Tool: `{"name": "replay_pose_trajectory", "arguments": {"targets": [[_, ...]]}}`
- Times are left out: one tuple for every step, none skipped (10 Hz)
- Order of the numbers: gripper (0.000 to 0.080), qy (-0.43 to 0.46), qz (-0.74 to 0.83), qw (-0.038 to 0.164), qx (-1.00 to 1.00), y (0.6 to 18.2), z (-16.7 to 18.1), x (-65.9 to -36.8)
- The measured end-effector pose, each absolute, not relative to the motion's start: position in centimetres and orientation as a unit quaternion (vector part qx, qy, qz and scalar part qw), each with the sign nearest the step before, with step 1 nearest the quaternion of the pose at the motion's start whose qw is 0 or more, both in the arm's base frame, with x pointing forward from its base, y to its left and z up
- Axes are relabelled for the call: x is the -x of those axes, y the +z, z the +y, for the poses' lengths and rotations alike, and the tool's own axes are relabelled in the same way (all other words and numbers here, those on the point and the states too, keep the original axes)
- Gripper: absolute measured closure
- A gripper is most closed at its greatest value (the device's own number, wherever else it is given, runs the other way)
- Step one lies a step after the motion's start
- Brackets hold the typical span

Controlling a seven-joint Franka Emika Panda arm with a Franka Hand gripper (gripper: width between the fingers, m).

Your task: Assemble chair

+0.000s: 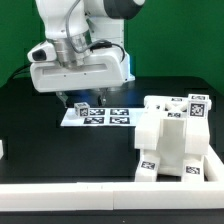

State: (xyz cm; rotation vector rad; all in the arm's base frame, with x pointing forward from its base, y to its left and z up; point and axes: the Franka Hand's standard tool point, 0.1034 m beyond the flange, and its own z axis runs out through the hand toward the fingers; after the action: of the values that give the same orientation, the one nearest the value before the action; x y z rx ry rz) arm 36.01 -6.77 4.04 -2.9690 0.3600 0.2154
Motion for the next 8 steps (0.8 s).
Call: {"name": "replay_pose_trajectory", "arguments": {"targets": [[0.0151, 0.076, 0.121, 0.071, 0.987, 3.8, -6.8, -35.5], [0.0151, 0.077, 0.121, 0.071, 0.987, 3.8, -6.8, -35.5], [0.0151, 0.077, 0.121, 0.071, 0.987, 3.8, -6.8, -35.5], [0.0151, 0.081, 0.121, 0.072, 0.987, 3.7, -6.8, -35.4], [0.0151, 0.148, 0.118, 0.095, 0.977, 3.7, -7.7, -35.1], [0.0151, 0.17, 0.124, 0.089, 0.974, 3.6, -8.8, -36.5], [0.0151, 0.183, 0.12, 0.091, 0.971, 3.4, -8.5, -36.8], [0.0151, 0.189, 0.12, 0.094, 0.97, 3.4, -8.5, -36.6]]}}
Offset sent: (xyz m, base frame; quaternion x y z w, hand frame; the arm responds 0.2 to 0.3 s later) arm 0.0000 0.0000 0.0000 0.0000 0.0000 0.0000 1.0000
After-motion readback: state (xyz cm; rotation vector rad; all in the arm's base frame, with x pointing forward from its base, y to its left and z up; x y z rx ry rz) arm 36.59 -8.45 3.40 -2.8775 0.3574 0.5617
